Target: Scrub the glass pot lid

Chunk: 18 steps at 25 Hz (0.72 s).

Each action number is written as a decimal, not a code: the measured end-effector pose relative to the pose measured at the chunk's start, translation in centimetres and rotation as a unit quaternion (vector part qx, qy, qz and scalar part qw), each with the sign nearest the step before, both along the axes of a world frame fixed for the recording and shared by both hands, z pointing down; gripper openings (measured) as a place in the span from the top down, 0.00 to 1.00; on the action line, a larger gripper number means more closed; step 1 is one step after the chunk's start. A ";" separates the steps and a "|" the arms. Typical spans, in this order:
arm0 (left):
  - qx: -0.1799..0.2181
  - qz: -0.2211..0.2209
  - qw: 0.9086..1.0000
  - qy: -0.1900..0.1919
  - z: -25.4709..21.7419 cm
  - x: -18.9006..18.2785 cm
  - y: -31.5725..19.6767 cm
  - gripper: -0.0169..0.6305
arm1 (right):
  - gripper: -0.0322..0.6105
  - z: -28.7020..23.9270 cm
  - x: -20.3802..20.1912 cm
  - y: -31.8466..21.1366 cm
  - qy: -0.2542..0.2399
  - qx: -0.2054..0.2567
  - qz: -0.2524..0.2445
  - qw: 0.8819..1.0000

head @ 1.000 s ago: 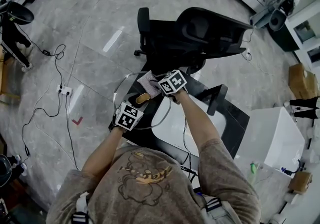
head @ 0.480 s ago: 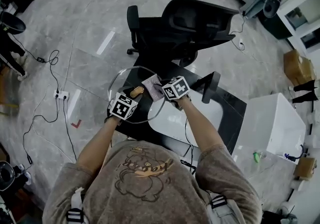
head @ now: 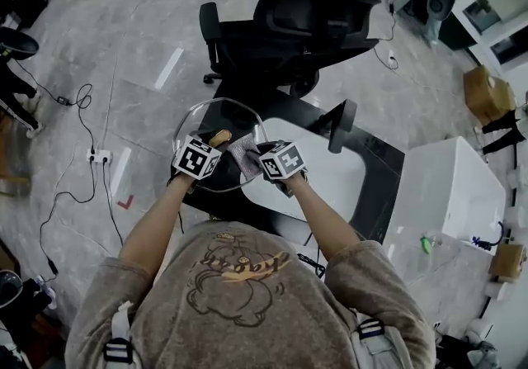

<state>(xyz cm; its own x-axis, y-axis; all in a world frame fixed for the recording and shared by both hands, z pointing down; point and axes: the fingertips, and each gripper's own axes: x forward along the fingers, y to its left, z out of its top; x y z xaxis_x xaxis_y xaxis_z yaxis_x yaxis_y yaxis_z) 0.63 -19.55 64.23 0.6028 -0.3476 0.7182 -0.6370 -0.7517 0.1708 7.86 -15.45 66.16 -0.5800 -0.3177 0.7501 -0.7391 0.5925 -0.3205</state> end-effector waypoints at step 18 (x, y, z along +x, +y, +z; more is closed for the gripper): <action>-0.015 0.008 1.000 -0.011 0.0 0.1 0.0 0.67 | 0.83 -0.2 -7.2 3.1 0.017 0.000 0.015 1.000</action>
<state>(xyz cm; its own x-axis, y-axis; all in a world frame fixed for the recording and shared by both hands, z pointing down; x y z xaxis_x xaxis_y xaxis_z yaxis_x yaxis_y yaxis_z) 0.70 -19.56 64.27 0.5924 -0.3160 0.7411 -0.6282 -0.7571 0.1793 0.68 -12.36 65.93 -0.5444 -0.3342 0.7694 -0.7668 0.5700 -0.2950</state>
